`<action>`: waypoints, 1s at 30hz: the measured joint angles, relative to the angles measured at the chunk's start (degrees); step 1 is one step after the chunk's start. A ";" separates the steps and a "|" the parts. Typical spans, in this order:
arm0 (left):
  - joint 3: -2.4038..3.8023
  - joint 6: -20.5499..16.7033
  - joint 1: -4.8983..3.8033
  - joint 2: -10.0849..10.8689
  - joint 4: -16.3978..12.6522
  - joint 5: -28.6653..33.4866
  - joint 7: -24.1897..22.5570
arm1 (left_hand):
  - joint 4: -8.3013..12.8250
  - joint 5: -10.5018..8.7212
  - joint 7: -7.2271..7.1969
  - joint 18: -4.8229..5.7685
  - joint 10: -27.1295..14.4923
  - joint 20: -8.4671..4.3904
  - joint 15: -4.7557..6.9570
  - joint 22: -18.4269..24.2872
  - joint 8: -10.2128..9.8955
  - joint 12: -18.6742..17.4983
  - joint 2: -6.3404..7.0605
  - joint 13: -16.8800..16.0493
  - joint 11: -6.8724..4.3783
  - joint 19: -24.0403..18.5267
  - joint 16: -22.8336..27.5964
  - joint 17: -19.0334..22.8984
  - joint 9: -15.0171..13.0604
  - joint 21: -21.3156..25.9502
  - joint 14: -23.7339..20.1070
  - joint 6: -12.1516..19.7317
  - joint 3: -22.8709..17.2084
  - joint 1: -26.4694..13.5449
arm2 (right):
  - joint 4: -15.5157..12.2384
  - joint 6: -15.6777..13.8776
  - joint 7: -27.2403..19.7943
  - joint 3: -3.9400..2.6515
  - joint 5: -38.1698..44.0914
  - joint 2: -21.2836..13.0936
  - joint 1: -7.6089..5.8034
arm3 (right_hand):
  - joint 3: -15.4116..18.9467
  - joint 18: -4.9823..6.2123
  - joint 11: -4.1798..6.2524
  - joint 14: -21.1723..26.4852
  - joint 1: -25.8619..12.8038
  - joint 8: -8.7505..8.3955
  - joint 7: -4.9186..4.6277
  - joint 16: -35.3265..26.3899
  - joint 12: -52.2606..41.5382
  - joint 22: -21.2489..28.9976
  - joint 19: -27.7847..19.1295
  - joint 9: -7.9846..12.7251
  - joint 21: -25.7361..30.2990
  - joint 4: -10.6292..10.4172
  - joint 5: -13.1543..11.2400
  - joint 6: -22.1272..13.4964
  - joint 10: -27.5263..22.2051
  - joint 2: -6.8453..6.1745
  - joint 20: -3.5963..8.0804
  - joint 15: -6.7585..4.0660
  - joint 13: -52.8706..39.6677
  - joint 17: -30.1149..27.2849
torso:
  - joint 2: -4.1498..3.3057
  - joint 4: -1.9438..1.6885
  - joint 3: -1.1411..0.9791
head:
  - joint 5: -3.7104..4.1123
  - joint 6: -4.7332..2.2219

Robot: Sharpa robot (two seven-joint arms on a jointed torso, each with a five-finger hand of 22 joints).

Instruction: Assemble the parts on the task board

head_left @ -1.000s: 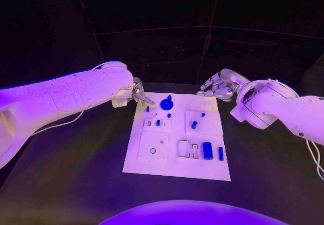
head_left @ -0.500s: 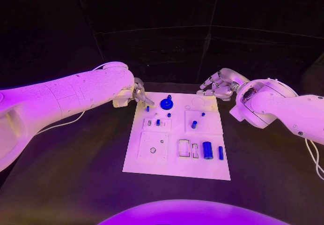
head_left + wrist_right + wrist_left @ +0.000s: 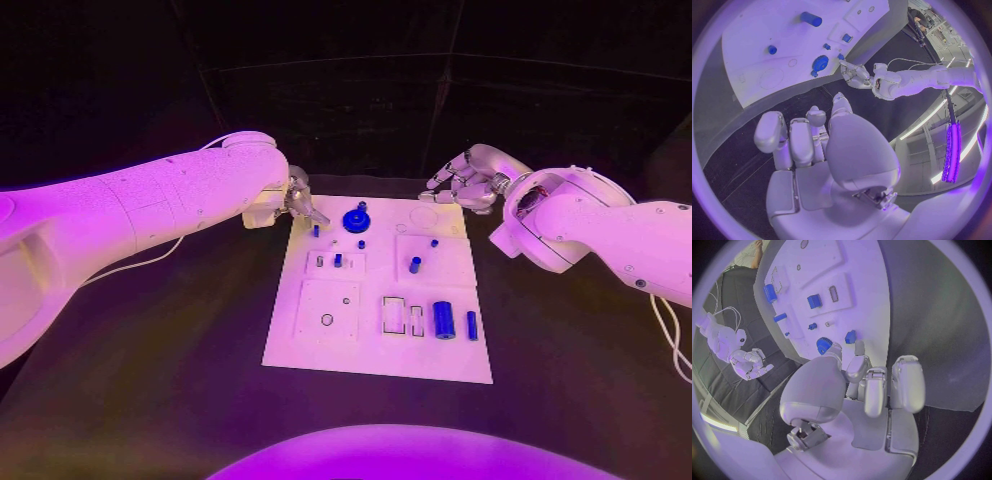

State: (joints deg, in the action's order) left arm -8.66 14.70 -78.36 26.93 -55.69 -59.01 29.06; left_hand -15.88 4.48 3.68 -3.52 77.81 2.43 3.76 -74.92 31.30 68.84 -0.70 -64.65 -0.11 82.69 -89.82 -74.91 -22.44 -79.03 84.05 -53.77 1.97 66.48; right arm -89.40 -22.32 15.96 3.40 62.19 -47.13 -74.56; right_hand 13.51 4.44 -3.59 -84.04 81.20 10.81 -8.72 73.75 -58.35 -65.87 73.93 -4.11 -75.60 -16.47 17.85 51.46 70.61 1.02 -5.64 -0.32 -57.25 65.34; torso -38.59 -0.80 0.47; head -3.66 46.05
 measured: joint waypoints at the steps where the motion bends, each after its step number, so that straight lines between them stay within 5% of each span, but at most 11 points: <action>1: 0.00 0.05 0.01 -0.02 0.04 0.00 0.00 | 0.00 0.00 0.00 0.00 0.00 0.00 0.00 0.00 0.00 0.00 -0.03 0.00 0.00 0.00 0.00 0.00 0.03 0.00 0.00 0.00 0.00 0.03 | 0.01 0.00 0.00 0.00 0.00 0.00 0.00 | 0.00 0.00 0.00 0.00 0.00 0.00 0.00 0.00 0.00 0.00 0.00 0.00 0.00 0.00 0.00 0.00 0.00 0.00 0.00 0.00 0.00 0.00 | 0.00 0.00 0.00 | 0.00 0.01; 30: 0.00 1.12 0.13 -0.58 0.54 -0.06 0.19 | 0.32 0.00 -0.20 0.00 0.00 0.00 0.00 0.01 0.23 0.00 -0.54 0.01 0.00 0.00 0.00 0.00 0.22 0.00 0.00 -0.19 0.00 1.67 | 0.11 0.05 0.04 0.00 -0.05 0.21 0.00 | 0.00 0.00 0.00 0.00 0.00 0.00 0.00 0.00 0.00 -0.01 0.00 -0.01 0.00 0.00 0.00 0.00 0.00 0.00 0.00 0.00 -0.01 0.01 | 0.01 -0.01 0.00 | 0.11 0.19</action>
State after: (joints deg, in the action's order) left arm -8.66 15.82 -78.23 26.35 -55.15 -59.08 29.24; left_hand -15.56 4.48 3.48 -3.52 77.80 2.43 3.77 -74.91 31.53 68.83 -1.24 -64.63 -0.11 82.68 -89.82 -74.91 -22.22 -79.02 84.05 -53.96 1.97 68.16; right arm -89.29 -22.27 15.99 3.40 62.13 -46.92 -74.56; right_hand 13.51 4.44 -3.59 -84.04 81.20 10.81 -8.71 73.75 -58.35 -65.88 73.93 -4.11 -75.60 -16.47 17.85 51.46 70.61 1.01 -5.64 -0.32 -57.26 65.35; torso -38.58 -0.80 0.47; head -3.55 46.24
